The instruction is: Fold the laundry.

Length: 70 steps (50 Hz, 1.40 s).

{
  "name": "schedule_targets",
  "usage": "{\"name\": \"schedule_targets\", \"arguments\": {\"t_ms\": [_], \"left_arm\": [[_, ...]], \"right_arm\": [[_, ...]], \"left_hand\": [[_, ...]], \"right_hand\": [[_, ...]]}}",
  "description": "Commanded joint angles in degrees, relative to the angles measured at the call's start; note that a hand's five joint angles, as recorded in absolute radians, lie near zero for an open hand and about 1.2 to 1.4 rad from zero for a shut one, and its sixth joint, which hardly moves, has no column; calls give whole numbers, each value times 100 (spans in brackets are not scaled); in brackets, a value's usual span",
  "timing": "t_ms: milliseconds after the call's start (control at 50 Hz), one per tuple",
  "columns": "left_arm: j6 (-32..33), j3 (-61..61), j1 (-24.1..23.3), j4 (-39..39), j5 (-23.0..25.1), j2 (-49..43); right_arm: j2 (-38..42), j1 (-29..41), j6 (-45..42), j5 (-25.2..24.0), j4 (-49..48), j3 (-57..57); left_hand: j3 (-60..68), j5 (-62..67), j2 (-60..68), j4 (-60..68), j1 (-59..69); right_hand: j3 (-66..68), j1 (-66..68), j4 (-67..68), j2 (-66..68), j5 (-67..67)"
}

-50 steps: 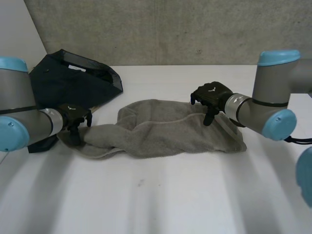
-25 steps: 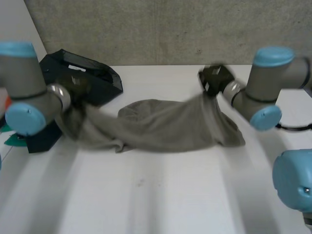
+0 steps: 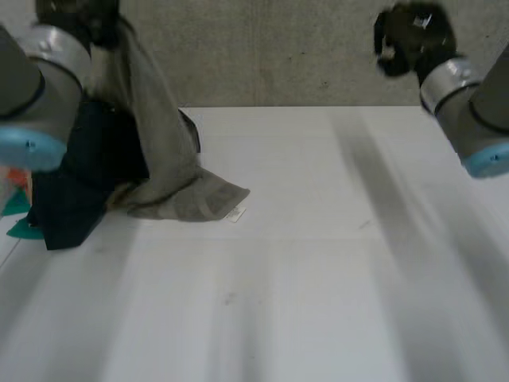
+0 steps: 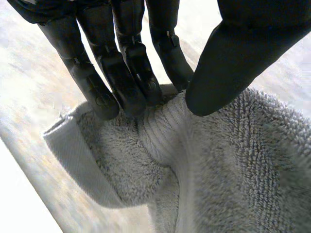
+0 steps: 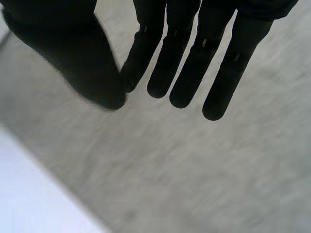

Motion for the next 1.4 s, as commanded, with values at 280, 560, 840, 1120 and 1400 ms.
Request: {"name": "schedule_targets", "arguments": {"t_ms": [280, 560, 840, 1120, 1400], "left_arm": [[1099, -1108, -64, -329, 799, 2016], [1116, -1047, -398, -848, 1125, 2781], [1283, -1003, -337, -936, 914, 2790], [1354, -1801, 472, -1903, 772, 2887], [-552, -2866, -20, -1710, 509, 990]], "right_arm": [[885, 813, 1157, -1241, 2046, -787], [2141, 1990, 3124, -1180, 1730, -1902], [2301, 2229, 3030, -408, 1950, -1675], [-72, 901, -441, -19, 1862, -67], [-28, 1165, -1162, 489, 1800, 470]], "left_hand": [[1160, 1342, 1147, 1130, 1422], [1160, 1342, 1147, 1130, 1422], [1160, 1342, 1147, 1130, 1422], [1160, 1342, 1147, 1130, 1422], [-4674, -4492, -4688, -4705, -4413]], "right_hand": [[-3027, -2955, -3048, -3006, -3037], [-3264, -3191, -3285, -3243, -3274], [1971, 2043, 1950, 1992, 1961], [1971, 2043, 1950, 1992, 1961], [1971, 2043, 1950, 1992, 1961]]}}
